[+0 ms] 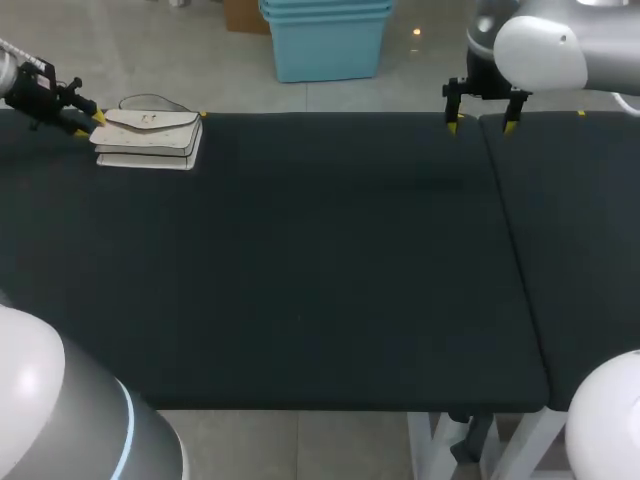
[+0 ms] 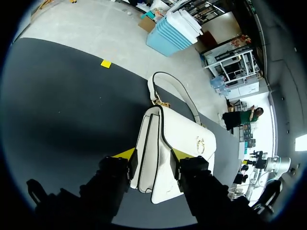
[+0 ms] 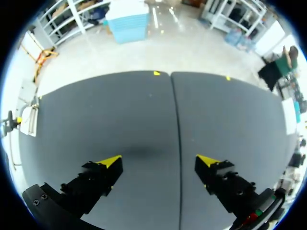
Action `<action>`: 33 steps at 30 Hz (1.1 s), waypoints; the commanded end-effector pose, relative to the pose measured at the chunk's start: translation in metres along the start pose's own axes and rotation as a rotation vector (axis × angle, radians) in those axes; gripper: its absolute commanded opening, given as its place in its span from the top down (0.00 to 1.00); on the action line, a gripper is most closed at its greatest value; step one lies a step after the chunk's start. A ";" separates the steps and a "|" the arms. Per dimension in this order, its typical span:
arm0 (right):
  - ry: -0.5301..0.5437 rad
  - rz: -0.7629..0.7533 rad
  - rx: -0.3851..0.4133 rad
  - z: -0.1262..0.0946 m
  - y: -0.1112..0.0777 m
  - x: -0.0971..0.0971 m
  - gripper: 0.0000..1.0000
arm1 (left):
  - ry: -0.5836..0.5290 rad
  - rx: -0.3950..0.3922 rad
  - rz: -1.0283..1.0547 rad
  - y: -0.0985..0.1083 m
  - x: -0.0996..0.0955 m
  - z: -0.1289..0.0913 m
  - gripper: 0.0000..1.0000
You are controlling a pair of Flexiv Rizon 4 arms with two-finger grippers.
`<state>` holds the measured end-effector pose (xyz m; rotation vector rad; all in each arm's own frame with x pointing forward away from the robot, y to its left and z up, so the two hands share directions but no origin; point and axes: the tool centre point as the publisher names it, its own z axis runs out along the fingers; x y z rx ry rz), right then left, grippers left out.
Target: Pick up the bag, open it, inspect its contents, close it, and place it on the opposite side
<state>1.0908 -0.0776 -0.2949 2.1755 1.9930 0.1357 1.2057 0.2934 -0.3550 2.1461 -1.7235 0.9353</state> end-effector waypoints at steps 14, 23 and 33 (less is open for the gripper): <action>-0.004 0.001 0.002 0.000 0.001 0.001 0.00 | 0.031 -0.228 -0.005 -0.023 -0.009 -0.001 1.00; -0.004 0.001 0.002 0.000 0.001 0.001 0.00 | 0.006 -0.178 -0.042 -0.015 -0.025 -0.025 1.00; -0.004 0.001 0.002 0.000 0.001 0.001 0.00 | 0.002 -0.160 -0.080 -0.010 -0.042 -0.031 1.00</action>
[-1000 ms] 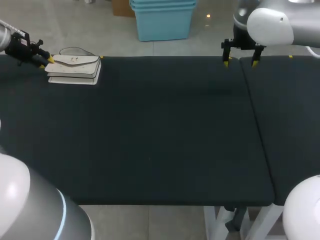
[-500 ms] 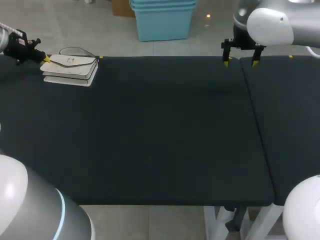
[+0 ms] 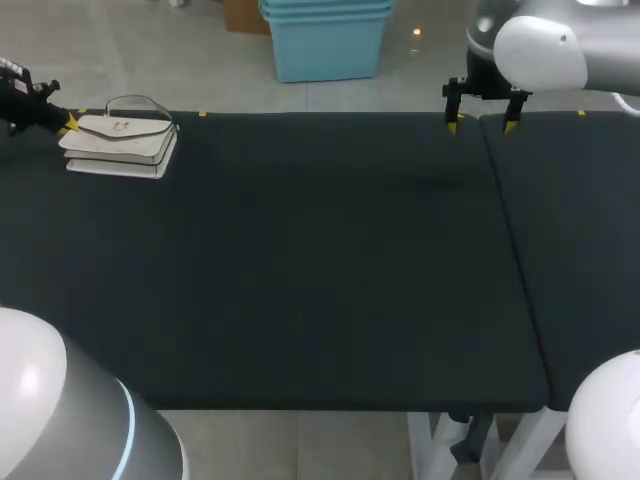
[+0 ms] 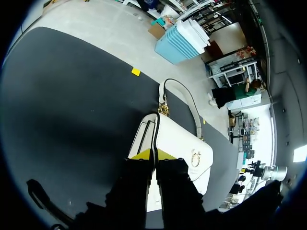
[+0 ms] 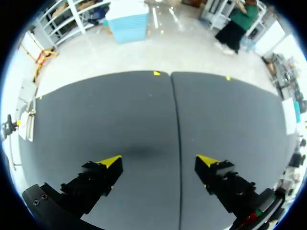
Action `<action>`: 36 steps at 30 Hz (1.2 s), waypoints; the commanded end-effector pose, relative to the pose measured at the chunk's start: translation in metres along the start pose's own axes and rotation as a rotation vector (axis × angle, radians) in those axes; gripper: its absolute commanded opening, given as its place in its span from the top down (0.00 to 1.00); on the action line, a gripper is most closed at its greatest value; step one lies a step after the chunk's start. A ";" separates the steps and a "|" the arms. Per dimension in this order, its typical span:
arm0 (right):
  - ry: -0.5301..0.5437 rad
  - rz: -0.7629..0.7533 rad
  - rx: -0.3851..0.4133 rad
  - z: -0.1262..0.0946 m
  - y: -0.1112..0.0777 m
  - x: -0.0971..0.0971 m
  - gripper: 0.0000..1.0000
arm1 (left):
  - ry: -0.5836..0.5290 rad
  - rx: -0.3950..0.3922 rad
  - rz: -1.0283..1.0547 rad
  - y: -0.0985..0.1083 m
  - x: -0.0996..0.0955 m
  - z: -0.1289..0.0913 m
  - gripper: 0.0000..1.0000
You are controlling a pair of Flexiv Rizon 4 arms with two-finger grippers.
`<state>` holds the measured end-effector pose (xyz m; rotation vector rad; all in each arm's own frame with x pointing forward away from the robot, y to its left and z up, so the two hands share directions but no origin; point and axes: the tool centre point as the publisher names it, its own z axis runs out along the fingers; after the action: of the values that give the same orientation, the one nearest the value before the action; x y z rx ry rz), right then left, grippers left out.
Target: Pick up the bag, open it, inspect its contents, close it, and place it on the opposite side
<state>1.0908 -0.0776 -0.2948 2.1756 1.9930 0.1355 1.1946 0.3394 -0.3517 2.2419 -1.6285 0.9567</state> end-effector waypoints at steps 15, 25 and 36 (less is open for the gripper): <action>-0.004 0.001 0.002 0.000 0.001 0.001 0.00 | -0.135 -0.297 0.073 0.030 0.046 -0.030 0.00; -0.004 0.001 0.002 0.000 0.001 0.001 0.00 | -0.213 -0.281 0.042 0.053 0.044 -0.047 0.00; -0.004 0.001 0.002 0.000 0.001 0.001 0.00 | -0.265 -0.300 0.080 0.081 0.054 -0.055 0.00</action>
<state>1.0908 -0.0775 -0.2948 2.1756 1.9930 0.1353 1.1216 0.3057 -0.3016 2.1525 -1.8109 0.4060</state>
